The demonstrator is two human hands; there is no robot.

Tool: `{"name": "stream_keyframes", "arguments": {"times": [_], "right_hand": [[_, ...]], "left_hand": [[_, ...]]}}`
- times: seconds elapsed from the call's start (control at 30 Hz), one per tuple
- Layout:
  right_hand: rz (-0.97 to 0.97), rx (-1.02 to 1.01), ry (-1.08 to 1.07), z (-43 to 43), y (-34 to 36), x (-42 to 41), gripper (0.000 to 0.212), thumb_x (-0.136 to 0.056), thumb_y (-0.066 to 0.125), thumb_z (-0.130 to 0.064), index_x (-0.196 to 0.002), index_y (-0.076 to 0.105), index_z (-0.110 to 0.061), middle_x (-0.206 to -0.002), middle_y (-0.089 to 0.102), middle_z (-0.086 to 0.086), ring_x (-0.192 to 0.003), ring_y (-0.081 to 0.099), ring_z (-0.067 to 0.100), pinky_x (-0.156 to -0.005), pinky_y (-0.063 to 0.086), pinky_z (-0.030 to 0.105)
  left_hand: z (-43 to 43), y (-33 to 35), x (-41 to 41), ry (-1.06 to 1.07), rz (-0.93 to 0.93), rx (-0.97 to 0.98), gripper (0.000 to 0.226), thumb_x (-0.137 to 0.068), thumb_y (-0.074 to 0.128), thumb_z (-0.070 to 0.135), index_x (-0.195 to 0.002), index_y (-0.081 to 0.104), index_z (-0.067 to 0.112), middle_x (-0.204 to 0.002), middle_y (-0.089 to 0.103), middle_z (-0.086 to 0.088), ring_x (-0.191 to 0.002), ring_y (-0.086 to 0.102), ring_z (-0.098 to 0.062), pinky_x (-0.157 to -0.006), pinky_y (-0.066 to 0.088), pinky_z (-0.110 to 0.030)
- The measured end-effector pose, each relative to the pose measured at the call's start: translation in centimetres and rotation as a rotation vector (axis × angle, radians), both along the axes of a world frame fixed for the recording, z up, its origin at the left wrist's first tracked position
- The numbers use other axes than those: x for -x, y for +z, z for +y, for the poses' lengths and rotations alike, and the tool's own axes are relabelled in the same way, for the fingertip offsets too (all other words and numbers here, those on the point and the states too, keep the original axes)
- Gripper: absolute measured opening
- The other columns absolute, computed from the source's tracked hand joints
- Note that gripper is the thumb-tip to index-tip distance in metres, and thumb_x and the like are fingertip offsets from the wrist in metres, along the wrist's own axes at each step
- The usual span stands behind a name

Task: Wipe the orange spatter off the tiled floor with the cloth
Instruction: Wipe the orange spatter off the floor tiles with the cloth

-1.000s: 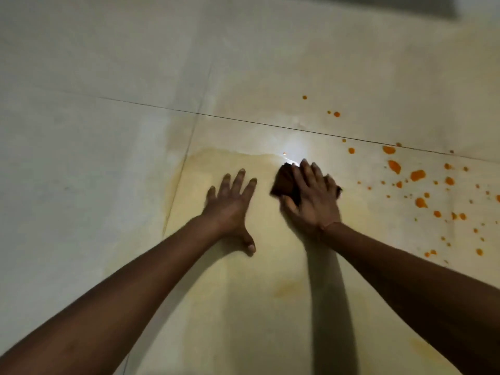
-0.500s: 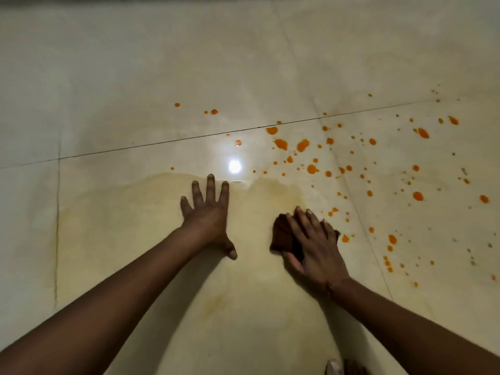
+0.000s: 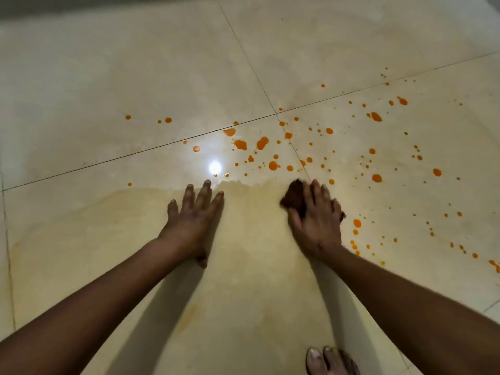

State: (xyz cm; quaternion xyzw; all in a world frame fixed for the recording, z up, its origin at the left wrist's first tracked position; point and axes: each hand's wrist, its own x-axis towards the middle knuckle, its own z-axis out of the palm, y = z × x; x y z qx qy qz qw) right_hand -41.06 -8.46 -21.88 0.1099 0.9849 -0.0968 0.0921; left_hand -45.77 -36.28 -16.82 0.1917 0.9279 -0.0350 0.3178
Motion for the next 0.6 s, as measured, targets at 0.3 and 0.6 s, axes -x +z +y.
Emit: {"name": "stream_keyframes", "arguments": {"times": [0.3, 0.6], "right_hand": [[-0.011, 0.039, 0.124, 1.7, 0.5, -5.5, 0.077, -0.090, 0.034, -0.056, -0.156, 0.008, -0.026, -0.164, 0.006, 0.005, -0.149, 0.004, 0.024, -0.117, 0.013, 0.055], [0.007, 0.044, 0.236, 2.9, 0.4, -9.5, 0.080, -0.087, 0.041, -0.054, -0.156, 0.013, -0.025, -0.163, 0.009, 0.005, -0.149, 0.009, 0.027, -0.116, 0.017, 0.057]], "left_hand": [[2.2, 0.0, 1.3, -0.130, -0.086, 0.087, 0.155, -0.049, 0.093, 0.032, -0.148, -0.026, 0.019, -0.152, -0.037, -0.013, -0.143, -0.020, -0.043, -0.112, 0.017, -0.061], [5.6, 1.6, -0.3, -0.144, -0.028, -0.088, 0.153, -0.045, 0.083, 0.066, -0.151, -0.016, 0.017, -0.155, -0.032, -0.012, -0.145, -0.020, -0.038, -0.117, 0.005, -0.056]]}}
